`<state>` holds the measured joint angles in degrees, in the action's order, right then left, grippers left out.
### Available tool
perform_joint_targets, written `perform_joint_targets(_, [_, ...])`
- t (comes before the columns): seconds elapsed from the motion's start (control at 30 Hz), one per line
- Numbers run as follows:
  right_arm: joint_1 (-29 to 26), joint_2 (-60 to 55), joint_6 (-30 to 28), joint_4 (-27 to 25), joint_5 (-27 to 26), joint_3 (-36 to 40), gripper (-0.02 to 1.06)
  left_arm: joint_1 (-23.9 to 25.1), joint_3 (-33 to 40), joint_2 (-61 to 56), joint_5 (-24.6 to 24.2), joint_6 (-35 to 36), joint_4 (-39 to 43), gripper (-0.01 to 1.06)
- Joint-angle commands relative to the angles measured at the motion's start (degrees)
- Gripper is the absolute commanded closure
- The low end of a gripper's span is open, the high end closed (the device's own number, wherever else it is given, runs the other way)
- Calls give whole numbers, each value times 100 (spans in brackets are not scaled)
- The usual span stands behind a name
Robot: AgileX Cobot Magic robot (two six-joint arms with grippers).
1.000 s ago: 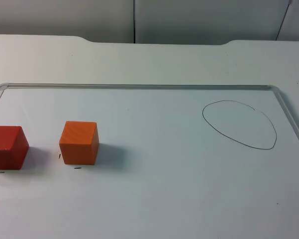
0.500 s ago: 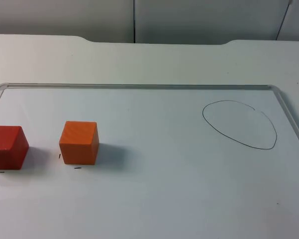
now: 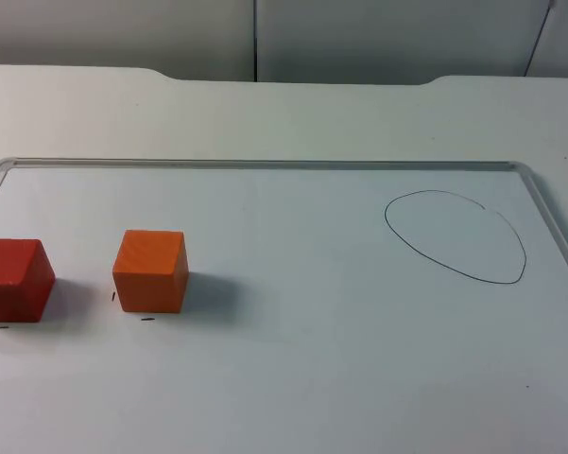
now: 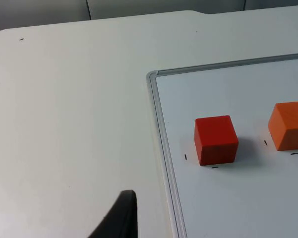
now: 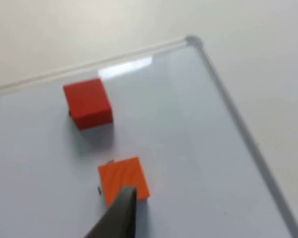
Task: Pick up one cube with the left hand and another cube with the right hand. First place the cube in the right hand at the target position, then stack the cube in the left hand on top.
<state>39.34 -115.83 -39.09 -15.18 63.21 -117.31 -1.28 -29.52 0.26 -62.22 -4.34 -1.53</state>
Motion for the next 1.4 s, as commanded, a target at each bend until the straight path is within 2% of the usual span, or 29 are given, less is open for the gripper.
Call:
perform_joint_targets(0.0, [183,-299,15,350,181,-40,6,16,12,-26,47,21,-62,0])
perform_joint_targets(0.2, [486,-985,4,846,345,-40,6,16,12,-26,47,21,-62,0])
perform_joint_targets(0.57, [649,-1727,-138,803,-8,-40,6,16,12,-26,47,21,-62,0])
perform_joint_targets(0.83, [830,-2286,-174,790,-525,-40,6,16,12,-26,47,21,-62,0])
perform_joint_targets(1.37, [865,-2728,-205,727,-823,-40,8,16,12,-26,47,21,-62,0])
